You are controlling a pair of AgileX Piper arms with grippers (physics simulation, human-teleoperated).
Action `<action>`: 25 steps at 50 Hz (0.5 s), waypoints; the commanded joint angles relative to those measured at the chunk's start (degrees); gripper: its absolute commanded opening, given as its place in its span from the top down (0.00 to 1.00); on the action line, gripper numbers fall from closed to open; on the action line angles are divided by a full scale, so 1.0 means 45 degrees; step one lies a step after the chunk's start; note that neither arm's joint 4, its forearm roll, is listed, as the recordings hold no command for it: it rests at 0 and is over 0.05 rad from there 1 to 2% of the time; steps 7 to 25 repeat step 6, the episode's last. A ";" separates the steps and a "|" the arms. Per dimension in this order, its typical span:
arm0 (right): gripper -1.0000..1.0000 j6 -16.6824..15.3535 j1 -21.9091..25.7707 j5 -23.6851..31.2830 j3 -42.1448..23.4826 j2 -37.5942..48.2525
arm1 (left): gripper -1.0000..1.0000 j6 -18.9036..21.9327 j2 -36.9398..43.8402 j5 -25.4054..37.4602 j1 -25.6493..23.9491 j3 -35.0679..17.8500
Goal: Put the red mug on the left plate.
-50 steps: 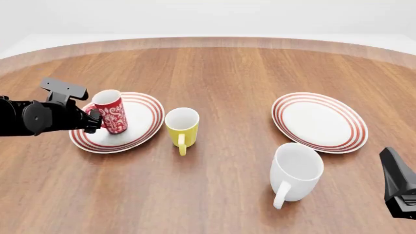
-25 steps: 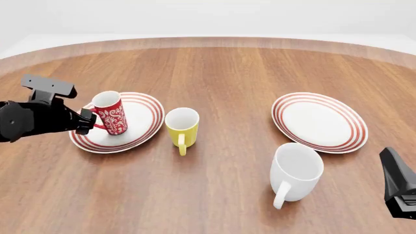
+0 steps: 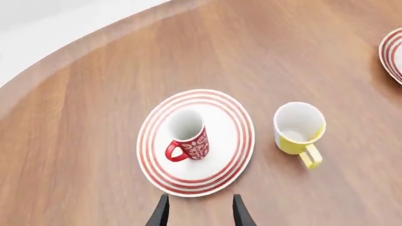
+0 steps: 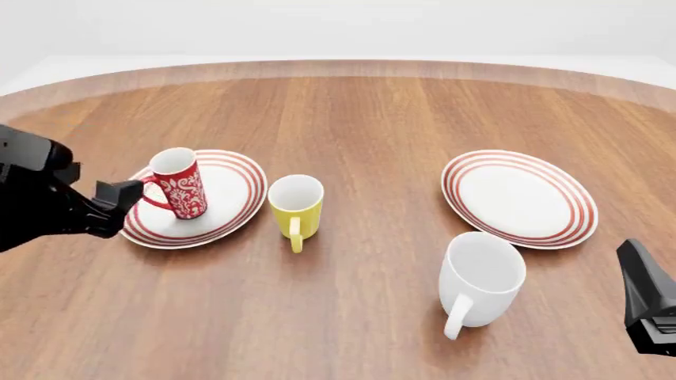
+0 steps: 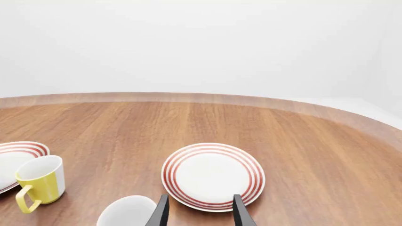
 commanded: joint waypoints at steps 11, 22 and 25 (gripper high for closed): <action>0.00 -0.0001 0.0000 -0.0001 0.0000 0.0000 | 0.00 -0.0181 -0.5036 0.2421 -0.0231 0.1103; 0.00 -0.0001 0.0000 -0.0001 0.0000 0.0000 | 0.00 -0.0181 -0.5036 0.2421 -0.0231 0.1103; 0.00 -0.0001 0.0000 -0.0001 0.0000 0.0000 | 0.00 -0.0181 -0.5036 0.2421 -0.0231 0.1103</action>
